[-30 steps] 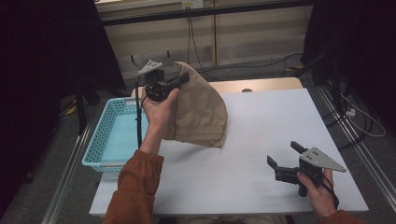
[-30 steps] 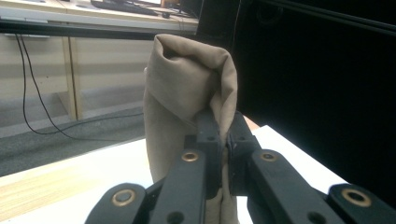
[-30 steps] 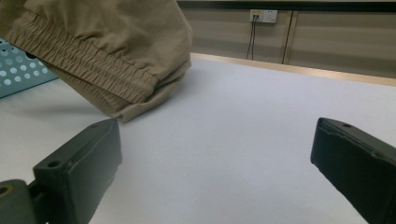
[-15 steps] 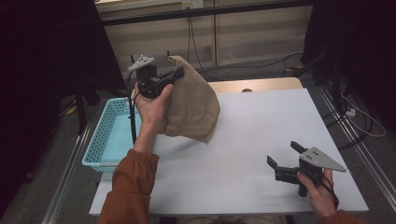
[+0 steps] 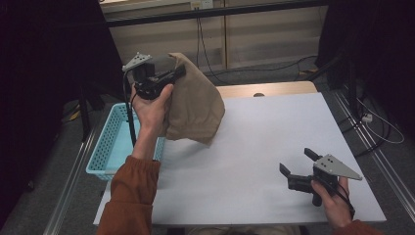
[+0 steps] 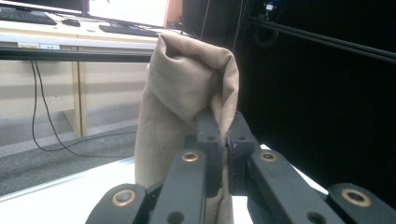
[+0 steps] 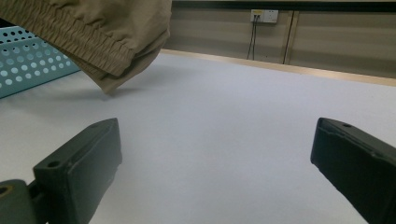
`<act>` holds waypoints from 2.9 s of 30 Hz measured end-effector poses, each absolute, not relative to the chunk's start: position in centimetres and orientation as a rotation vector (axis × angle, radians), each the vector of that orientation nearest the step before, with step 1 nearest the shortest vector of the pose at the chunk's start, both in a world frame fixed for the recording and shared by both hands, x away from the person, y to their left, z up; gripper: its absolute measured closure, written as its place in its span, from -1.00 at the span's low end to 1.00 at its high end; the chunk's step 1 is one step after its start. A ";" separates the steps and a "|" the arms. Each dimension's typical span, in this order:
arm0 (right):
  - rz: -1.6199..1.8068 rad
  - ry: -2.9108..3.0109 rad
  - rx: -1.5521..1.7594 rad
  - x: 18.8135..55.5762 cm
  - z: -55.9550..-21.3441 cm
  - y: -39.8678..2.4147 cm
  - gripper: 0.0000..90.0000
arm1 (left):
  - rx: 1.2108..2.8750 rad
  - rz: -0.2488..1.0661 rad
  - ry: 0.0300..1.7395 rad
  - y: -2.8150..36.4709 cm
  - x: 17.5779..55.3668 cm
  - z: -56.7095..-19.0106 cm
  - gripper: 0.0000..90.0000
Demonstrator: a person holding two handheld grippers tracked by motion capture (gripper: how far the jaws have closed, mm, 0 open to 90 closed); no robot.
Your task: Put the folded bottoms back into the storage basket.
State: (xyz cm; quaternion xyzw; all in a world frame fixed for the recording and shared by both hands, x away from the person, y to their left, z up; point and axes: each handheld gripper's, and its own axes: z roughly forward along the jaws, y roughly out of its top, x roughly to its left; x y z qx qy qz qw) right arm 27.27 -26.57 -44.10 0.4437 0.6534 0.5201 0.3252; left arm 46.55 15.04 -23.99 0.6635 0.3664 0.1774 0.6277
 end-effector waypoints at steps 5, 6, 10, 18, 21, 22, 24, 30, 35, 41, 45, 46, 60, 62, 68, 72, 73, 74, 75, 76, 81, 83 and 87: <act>1.362 1.715 1.161 27.3 -44.1 -26.5 -0.96 | 1.516 0.414 0.830 15.5 46.2 -23.1 0.94; 1.363 1.714 1.161 27.3 -44.1 -26.5 -0.96 | 1.512 0.413 0.829 15.6 46.1 -23.0 0.94; 1.364 1.713 1.165 27.3 -44.1 -26.6 -0.96 | 1.515 0.418 0.818 15.8 45.8 -22.5 0.94; 1.364 1.715 1.162 27.3 -44.1 -26.6 -0.96 | 1.523 0.426 0.795 16.3 44.9 -21.5 0.94; 1.363 1.716 1.161 27.3 -44.1 -26.5 -0.96 | 1.520 0.430 0.790 16.6 44.6 -21.1 0.94; 1.364 1.715 1.160 27.3 -44.1 -26.5 -0.96 | 1.517 0.428 0.789 16.7 44.5 -21.0 0.94; 1.364 1.714 1.158 27.3 -44.1 -26.5 -0.96 | 1.517 0.434 0.780 17.0 44.3 -20.8 0.94; 1.363 1.716 1.160 27.3 -44.1 -26.5 -0.96 | 1.516 0.433 0.779 17.6 44.0 -20.3 0.94; 1.363 1.716 1.159 27.3 -44.1 -26.5 -0.96 | 1.515 0.442 0.770 18.1 43.6 -19.6 0.94; 1.363 1.715 1.158 27.3 -44.1 -26.5 -0.96 | 1.500 0.446 0.767 19.0 43.0 -18.7 0.94; 1.364 1.715 1.159 27.3 -44.1 -26.5 -0.96 | 1.503 0.470 0.758 19.7 42.7 -18.2 0.94; 1.363 1.715 1.158 27.3 -44.1 -26.5 -0.96 | 1.502 0.475 0.760 19.8 42.5 -18.1 0.94; 1.363 1.717 1.162 27.3 -44.1 -26.5 -0.96 | 1.467 0.506 0.750 22.7 41.1 -15.9 0.94; 1.363 1.716 1.162 27.4 -44.1 -26.5 -0.96 | 1.460 0.511 0.759 23.1 40.9 -15.7 0.94; 1.359 1.718 1.161 27.4 -44.2 -26.4 -0.96 | 1.461 0.557 0.750 23.9 40.0 -15.5 0.94; 1.359 1.719 1.160 27.4 -44.2 -26.4 -0.96 | 1.462 0.567 0.761 24.7 39.4 -15.2 0.94; 1.358 1.719 1.159 27.4 -44.2 -26.4 -0.96 | 1.464 0.573 0.763 24.9 39.3 -15.2 0.94; 1.356 1.718 1.162 27.4 -44.2 -26.4 -0.96 | 1.460 0.575 0.768 25.0 39.2 -15.2 0.94; 1.356 1.718 1.162 27.4 -44.2 -26.4 -0.96 | 1.462 0.577 0.767 25.3 39.1 -15.2 0.94; 1.356 1.719 1.160 27.4 -44.2 -26.4 -0.96 | 1.461 0.581 0.770 25.4 39.0 -15.2 0.94; 1.359 1.715 1.163 27.3 -44.1 -26.4 -0.96 | 1.462 0.592 0.783 26.3 38.5 -15.5 0.94; 1.360 1.715 1.165 27.3 -44.1 -26.4 -0.96 | 1.462 0.598 0.789 26.7 38.4 -15.7 0.94; 1.358 1.717 1.163 27.4 -44.1 -26.4 -0.96 | 1.446 0.597 0.804 27.6 38.3 -16.0 0.94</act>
